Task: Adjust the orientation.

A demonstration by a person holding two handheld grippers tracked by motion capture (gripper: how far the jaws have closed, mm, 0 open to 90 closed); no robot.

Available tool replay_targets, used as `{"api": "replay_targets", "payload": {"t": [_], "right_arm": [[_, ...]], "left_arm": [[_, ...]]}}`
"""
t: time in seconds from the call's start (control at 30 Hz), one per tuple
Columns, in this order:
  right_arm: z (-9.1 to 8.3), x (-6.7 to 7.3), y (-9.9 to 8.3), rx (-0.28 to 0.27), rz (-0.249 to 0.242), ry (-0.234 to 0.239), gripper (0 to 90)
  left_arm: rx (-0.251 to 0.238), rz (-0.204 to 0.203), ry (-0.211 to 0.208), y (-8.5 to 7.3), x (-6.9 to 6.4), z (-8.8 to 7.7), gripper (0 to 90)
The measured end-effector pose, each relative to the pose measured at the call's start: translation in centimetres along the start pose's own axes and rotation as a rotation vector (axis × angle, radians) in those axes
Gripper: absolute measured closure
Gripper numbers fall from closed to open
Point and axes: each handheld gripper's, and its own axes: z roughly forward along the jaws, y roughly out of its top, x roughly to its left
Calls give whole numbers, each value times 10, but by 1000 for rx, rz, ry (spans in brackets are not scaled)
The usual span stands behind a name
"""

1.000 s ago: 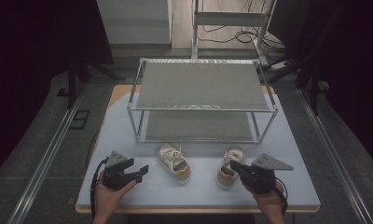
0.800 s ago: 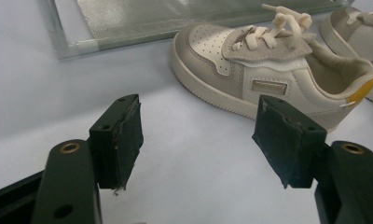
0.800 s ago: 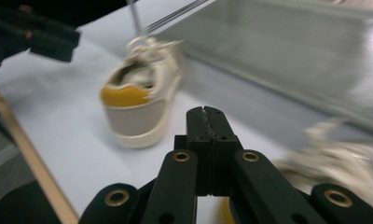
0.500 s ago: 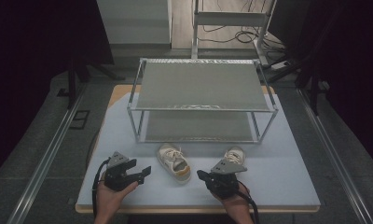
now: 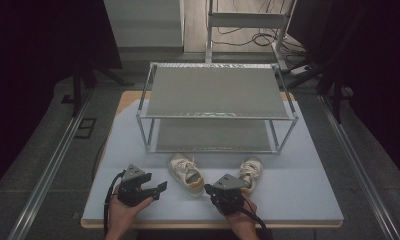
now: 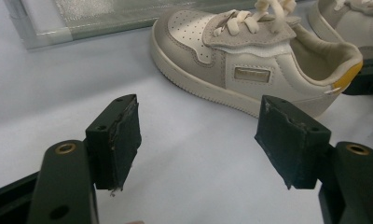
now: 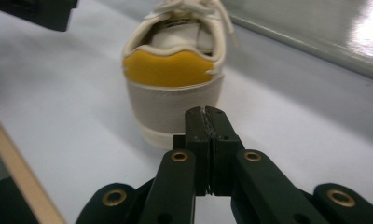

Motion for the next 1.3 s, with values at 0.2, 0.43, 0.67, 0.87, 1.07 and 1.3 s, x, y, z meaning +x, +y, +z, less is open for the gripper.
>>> {"api": "replay_targets", "payload": {"t": [0.2, 0.43, 0.67, 0.87, 1.07, 1.3], "right_arm": [[6, 3, 1, -4, 2, -8, 893], [8, 11, 1, -3, 1, 70, 895], [19, 28, 5, -4, -24, 178, 894], [33, 46, 13, -6, -68, 217, 894], [45, 53, 19, -18, -78, 259, 894], [50, 56, 20, -21, -85, 266, 883]], "left_arm": [[-1, -4, -4, 0, 0, -1, 303], [1, -5, -5, -1, 0, 0, 303], [-8, -18, -1, 0, 7, -6, 302], [-35, -72, 18, -1, 24, -19, 298], [-58, -78, 7, -1, 28, -26, 293], [-47, -80, -1, -3, 28, -22, 293]]}}
